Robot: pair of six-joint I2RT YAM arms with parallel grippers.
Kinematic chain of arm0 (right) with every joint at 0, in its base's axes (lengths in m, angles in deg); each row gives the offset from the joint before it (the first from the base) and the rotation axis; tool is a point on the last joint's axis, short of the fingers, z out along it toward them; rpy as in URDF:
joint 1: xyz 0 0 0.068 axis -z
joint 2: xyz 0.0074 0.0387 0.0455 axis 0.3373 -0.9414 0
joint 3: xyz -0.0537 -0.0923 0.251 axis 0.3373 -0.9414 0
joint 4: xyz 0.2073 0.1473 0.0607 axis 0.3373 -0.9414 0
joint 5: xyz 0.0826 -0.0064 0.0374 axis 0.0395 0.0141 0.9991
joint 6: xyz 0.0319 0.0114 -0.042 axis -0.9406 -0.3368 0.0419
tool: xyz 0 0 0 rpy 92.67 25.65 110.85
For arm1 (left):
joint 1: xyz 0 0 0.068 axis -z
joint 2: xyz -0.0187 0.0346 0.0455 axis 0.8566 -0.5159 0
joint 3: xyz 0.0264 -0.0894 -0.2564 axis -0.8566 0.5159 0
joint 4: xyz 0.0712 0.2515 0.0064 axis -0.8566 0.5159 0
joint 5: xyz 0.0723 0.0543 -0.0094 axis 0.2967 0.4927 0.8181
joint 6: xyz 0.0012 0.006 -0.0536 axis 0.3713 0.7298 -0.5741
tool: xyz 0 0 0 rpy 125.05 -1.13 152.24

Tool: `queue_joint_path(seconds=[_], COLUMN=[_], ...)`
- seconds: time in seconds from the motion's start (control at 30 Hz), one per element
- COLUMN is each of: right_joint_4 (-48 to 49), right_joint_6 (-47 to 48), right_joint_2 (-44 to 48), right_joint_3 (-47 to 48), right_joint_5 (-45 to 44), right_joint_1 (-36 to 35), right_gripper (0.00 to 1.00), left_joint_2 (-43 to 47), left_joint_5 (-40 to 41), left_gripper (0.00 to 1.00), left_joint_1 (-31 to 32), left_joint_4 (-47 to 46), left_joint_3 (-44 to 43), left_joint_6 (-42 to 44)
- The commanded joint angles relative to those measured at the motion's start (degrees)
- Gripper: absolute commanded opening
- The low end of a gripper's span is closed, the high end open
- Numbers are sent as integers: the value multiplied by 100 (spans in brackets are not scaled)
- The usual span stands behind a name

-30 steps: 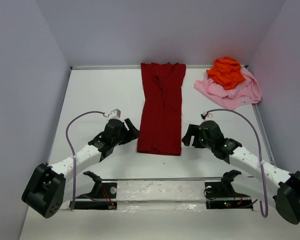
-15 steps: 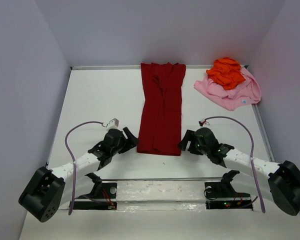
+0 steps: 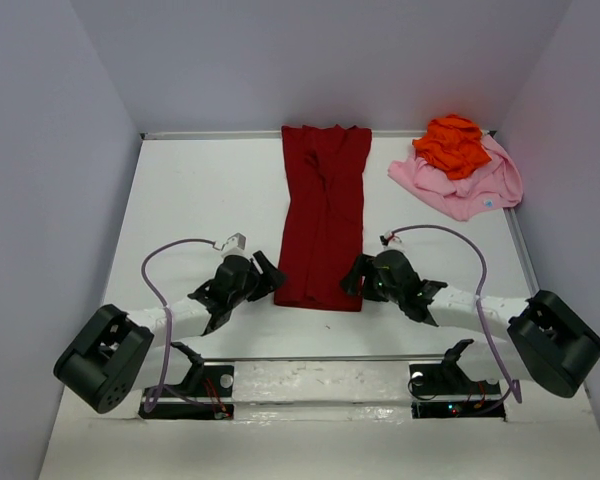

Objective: Fold and stack the t-shirts
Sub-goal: Pick up the rectangle-folded T-shirt from the center of the board.

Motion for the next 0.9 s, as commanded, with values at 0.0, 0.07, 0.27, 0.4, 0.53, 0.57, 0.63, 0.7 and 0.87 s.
queue_joint_path(seconds=[0.0,0.07,0.27,0.4,0.53,0.57,0.63,0.7,0.87], right_joint_4=[-453,-663,-1060,-1261,-1761,-1841,-2017,-2045,-2018], right_joint_6=[-182,-313,-612,-709,-727,-718,-674,-700,-744], right_joint_2=[-119,-92,-40,31,241,364,479,584,541], right_joint_3=[7,33,-63,-134,-72,-81,-98,-142,-151], right_joint_5=[106,18,-114,-97,-167,-228,-281,-246,-325], right_joint_1=[-376,-534,-983,-1097,-1202,-1203,-1203,-1203,-1203], right_gripper=[78,78,77,77,77,77,77,75,63], left_joint_2=[-281,-325,-369,-334,-273,-255,-185,-132,-105], left_joint_5=[-34,-34,-34,-34,-34,-34,-34,-34,-34], left_gripper=[71,71,70,70,70,70,70,68,49], left_joint_1=[127,206,276,347,382,382,382,391,400], left_joint_4=[170,161,161,161,161,161,161,152,143], left_joint_3=[123,97,132,202,281,299,343,387,440], left_joint_6=[-1,-28,-54,-89,-98,-89,-115,-133,-107])
